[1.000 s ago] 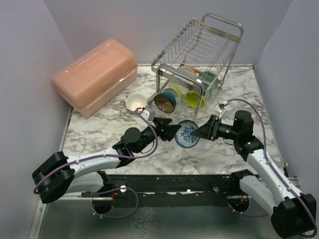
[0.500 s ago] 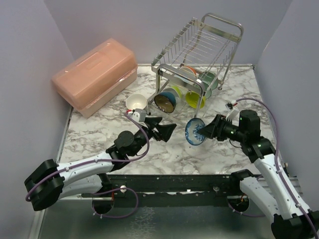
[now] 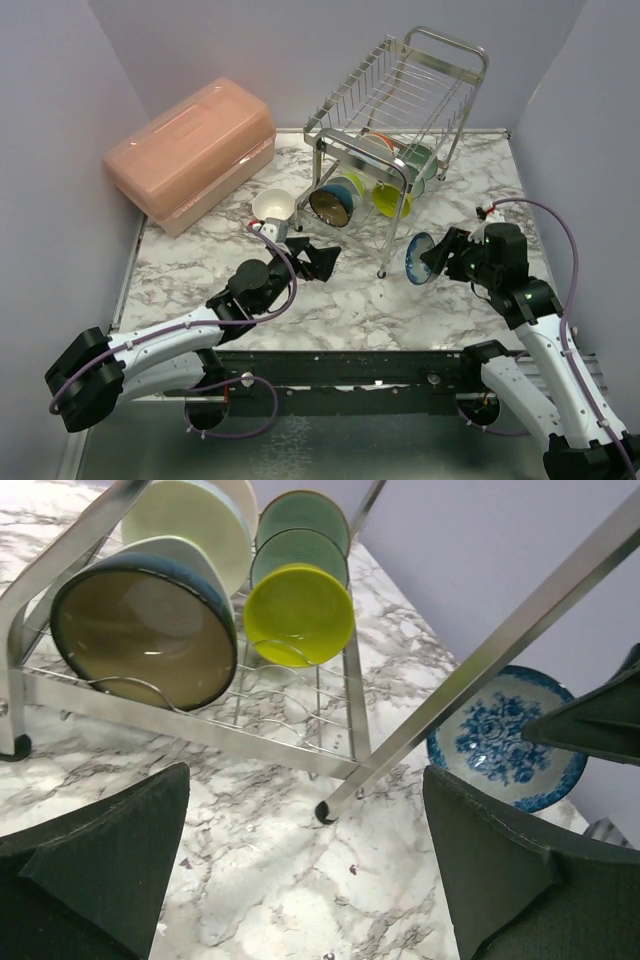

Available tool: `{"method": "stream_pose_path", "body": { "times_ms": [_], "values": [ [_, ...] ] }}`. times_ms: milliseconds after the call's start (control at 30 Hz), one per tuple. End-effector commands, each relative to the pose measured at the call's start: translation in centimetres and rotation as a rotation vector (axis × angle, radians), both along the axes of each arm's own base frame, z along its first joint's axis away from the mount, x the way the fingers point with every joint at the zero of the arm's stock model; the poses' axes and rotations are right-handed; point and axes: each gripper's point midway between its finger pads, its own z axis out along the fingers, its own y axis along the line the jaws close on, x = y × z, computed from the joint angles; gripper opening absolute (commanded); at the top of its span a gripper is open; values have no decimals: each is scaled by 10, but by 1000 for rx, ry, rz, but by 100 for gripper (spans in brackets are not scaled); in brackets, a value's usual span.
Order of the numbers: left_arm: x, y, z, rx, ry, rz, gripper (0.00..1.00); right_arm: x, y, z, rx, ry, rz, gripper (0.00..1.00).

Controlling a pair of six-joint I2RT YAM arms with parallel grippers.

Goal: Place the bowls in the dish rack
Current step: Place the bowl in the dish rack.

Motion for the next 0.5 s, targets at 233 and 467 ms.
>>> {"method": "stream_pose_path", "body": {
  "times_ms": [233, 467],
  "values": [
    [18, 17, -22, 54, 100, 67, 99, 51, -26, 26, -199, -265, -55, 0],
    [30, 37, -35, 36, 185, 112, 99, 82, -11, 35, -261, -427, 64, 0]
  ]
}}
